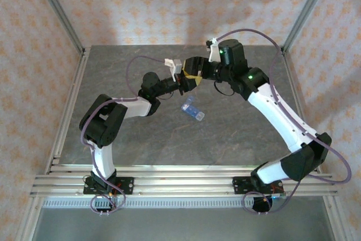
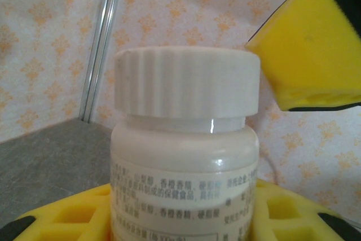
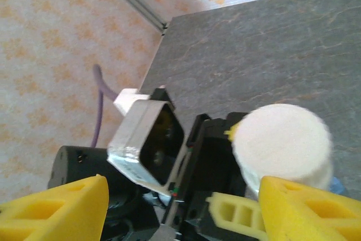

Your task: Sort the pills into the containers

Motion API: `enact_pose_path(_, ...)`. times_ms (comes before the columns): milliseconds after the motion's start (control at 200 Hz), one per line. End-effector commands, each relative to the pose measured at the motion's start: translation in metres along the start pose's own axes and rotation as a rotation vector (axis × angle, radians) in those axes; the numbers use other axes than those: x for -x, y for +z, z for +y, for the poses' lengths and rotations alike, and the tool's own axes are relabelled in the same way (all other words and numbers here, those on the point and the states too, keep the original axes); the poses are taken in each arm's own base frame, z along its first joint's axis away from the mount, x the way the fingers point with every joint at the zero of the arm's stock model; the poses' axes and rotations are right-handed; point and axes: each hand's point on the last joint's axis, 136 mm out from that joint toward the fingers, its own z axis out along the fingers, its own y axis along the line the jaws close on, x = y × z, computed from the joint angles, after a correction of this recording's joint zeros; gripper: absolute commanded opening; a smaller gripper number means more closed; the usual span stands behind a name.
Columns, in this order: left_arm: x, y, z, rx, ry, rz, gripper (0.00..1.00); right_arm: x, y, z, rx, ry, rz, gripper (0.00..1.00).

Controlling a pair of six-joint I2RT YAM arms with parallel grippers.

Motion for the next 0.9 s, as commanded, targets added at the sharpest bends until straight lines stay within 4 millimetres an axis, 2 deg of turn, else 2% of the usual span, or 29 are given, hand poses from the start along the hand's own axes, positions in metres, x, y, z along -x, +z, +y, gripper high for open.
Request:
enact_pose_path(0, 0.015, 0.005, -0.009, -0.033, 0.046, -0.038, 0.0, 0.005, -0.005, 0.016, 0.063, 0.001, -0.028, 0.7)
enact_pose_path(205, 0.014, 0.004, -0.009, -0.032, 0.046, -0.035, 0.0, 0.008, -0.003, 0.026, 0.097, -0.004, -0.025, 0.7)
enact_pose_path(375, 0.01, 0.004, -0.008, -0.031, 0.041, -0.028, 0.0, 0.027, -0.019, 0.033, 0.065, -0.074, -0.072, 0.71)
enact_pose_path(465, 0.01, 0.003, -0.008, -0.031, 0.043, -0.028, 0.0, 0.039, -0.025, 0.03, 0.028, -0.099, -0.094, 0.71)
enact_pose_path(551, 0.01, 0.003, -0.009, -0.037, 0.041, -0.024, 0.0, 0.048, -0.025, 0.017, -0.007, -0.097, -0.099, 0.71)
enact_pose_path(671, 0.011, 0.003, -0.011, -0.048, 0.041, -0.023, 0.0, 0.055, -0.017, -0.013, -0.06, -0.066, -0.084, 0.71)
enact_pose_path(786, 0.012, 0.003, -0.015, -0.063, 0.037, -0.019, 0.0, 0.052, -0.008, -0.034, -0.095, -0.079, -0.053, 0.72)
enact_pose_path(891, 0.013, 0.003, -0.017, -0.076, 0.028, -0.016, 0.0, 0.044, 0.001, -0.039, -0.085, -0.135, -0.012, 0.72)
